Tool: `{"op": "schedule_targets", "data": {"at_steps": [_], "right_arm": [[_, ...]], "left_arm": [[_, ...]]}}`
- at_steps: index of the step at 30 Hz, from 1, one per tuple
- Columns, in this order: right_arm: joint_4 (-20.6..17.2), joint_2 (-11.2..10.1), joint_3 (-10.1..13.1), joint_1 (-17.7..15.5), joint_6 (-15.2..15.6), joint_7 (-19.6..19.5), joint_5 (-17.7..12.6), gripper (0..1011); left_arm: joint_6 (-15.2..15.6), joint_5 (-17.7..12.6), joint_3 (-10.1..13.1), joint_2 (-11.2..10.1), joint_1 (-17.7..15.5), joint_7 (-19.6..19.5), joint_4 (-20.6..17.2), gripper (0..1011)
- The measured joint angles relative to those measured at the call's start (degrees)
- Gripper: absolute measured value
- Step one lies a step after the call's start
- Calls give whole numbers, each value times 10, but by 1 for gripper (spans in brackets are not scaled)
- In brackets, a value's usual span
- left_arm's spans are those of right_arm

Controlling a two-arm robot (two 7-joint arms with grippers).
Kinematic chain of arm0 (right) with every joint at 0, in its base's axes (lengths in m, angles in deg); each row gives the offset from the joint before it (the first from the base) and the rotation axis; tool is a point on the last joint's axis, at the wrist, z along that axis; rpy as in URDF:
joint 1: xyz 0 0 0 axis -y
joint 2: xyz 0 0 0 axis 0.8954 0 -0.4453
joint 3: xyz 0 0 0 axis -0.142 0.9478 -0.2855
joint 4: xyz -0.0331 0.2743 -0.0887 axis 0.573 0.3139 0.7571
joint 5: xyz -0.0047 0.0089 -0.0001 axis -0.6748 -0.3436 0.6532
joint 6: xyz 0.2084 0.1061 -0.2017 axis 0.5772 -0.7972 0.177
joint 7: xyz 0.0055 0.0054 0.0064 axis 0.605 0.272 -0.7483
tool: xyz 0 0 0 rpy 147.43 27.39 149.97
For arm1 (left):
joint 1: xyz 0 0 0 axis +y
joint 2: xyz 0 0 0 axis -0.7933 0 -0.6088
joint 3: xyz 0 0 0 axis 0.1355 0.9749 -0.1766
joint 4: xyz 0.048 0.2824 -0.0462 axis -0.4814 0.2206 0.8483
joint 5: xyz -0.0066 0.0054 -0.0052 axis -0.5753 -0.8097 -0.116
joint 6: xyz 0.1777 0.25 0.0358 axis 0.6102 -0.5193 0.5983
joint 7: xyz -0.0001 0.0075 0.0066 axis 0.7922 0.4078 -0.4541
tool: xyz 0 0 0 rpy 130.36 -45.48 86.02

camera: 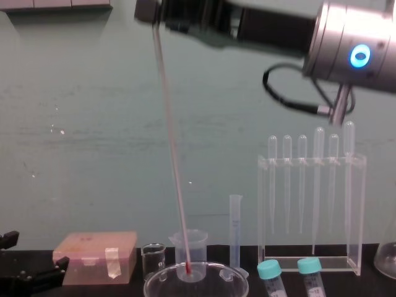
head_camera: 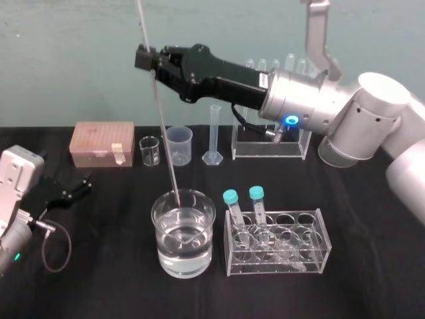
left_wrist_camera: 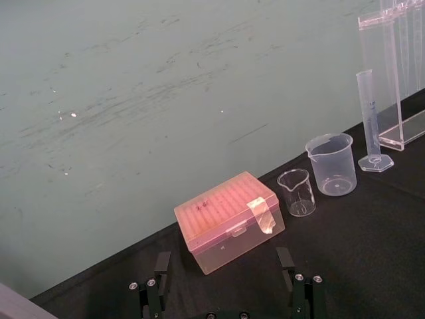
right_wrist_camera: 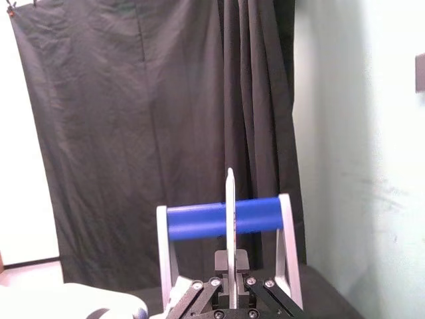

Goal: Hold the thermometer with one hand and immerse one end into the beaker, then reinsert it into the test tube rack.

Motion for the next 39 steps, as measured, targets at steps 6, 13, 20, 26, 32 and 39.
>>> {"op": "schedule_targets", "data": {"at_steps": [6, 13, 20, 26, 32, 39], "right_arm": [[36, 6, -21, -5, -21, 17, 6, 58], [59, 7, -34, -14, -42, 30, 23, 58], [74, 6, -40, -24, -45, 32, 36, 58], [81, 4, -41, -33, -47, 33, 44, 58], [83, 3, -39, -40, -46, 34, 48, 58], [80, 1, -35, -45, -43, 34, 48, 58]], "left_arm": [[0, 0, 0, 0, 0, 0, 0, 1008], [0, 0, 0, 0, 0, 0, 0, 1008], [0, 0, 0, 0, 0, 0, 0, 1008], [0, 0, 0, 0, 0, 0, 0, 1008], [0, 0, 0, 0, 0, 0, 0, 1008], [0, 0, 0, 0, 0, 0, 0, 1008]]}}
